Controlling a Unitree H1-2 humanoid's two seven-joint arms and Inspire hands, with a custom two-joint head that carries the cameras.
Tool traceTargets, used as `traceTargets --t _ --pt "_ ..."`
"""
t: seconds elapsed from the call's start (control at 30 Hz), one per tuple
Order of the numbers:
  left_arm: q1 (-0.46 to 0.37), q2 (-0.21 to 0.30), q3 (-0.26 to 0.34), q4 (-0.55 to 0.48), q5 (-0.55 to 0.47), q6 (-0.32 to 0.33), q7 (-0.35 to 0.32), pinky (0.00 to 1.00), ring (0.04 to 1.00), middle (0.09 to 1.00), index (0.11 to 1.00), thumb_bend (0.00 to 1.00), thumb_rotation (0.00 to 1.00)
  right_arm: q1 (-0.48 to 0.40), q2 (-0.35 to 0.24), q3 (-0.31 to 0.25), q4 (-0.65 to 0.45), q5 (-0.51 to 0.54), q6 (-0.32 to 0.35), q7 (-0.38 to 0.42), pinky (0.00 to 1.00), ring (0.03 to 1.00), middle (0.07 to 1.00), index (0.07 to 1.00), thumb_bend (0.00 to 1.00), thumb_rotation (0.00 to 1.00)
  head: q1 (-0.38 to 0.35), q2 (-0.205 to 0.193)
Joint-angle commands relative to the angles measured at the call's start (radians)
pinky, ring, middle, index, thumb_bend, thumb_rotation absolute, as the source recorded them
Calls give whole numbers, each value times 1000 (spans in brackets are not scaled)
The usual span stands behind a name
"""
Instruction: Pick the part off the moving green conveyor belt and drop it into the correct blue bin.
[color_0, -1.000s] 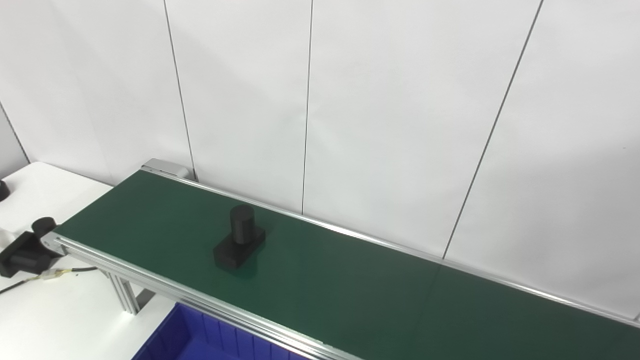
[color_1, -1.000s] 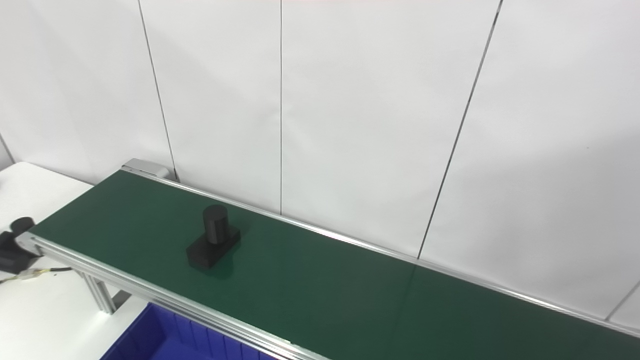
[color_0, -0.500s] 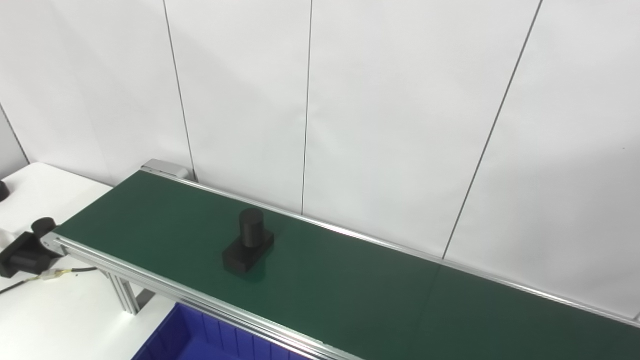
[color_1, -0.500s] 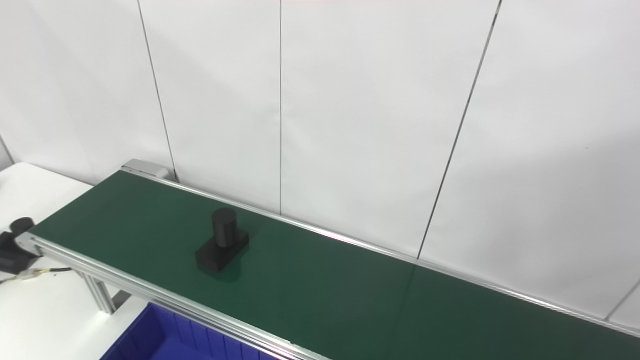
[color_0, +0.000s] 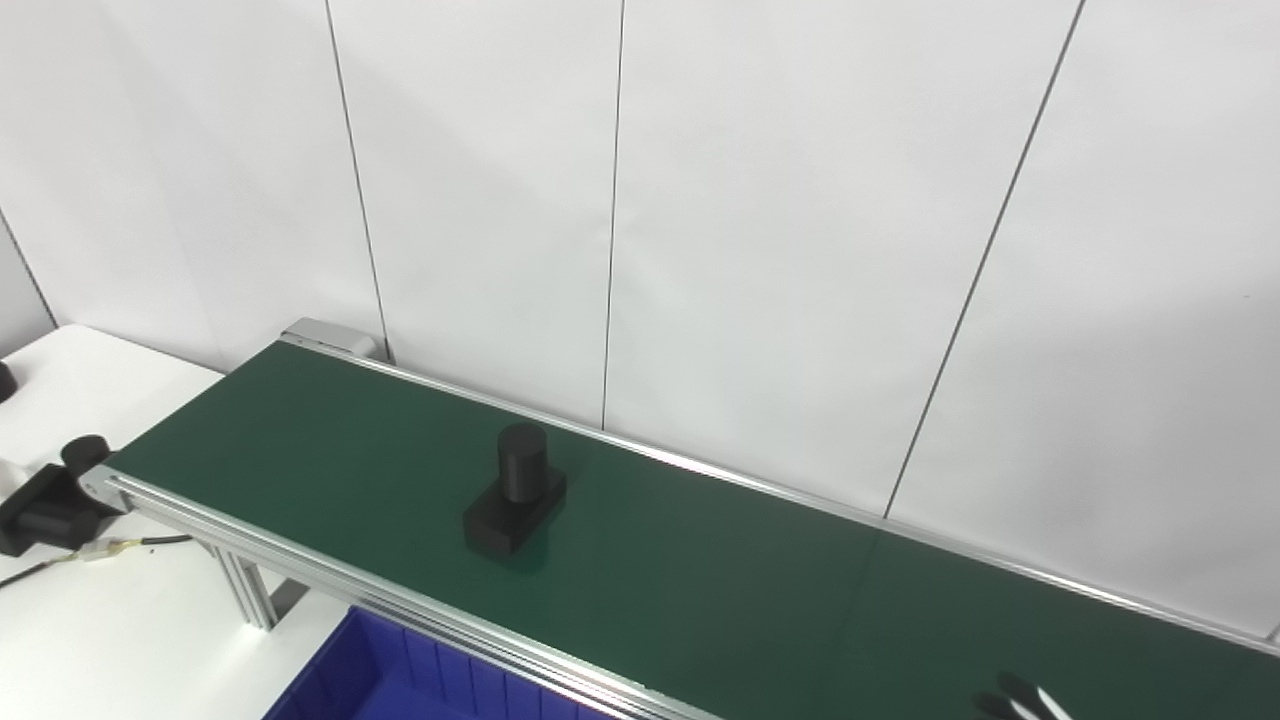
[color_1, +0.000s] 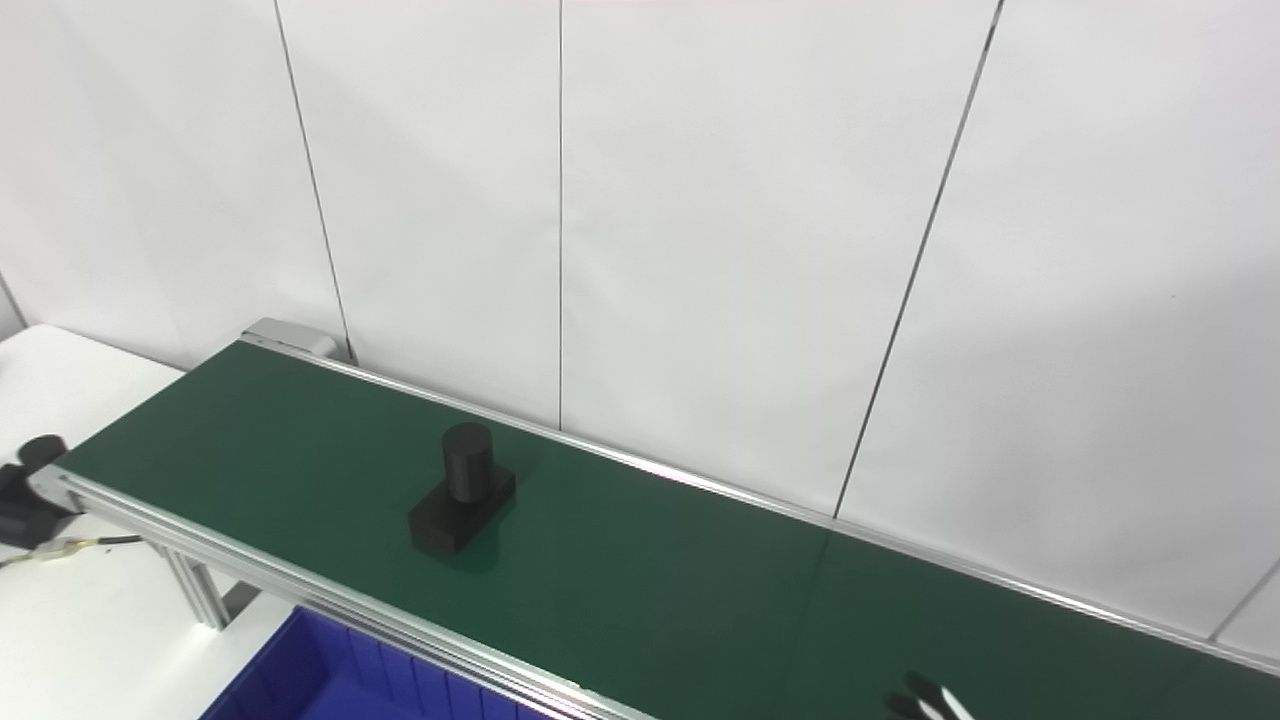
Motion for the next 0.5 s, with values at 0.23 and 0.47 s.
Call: traceTargets --t 0.23,0.47 --pt "-18 -10 -1 -10 1 -44 -5 593 681 737 758 986 205 -120 1 -23 59 -19 51 0 639 763 822 870 554 351 -11 3" --pt "-22 -8 -2 -8 -1 -45 -6 591 681 735 762 981 196 -205 2 -23 173 -25 62 2 694 800 841 876 584 338 -16 6"
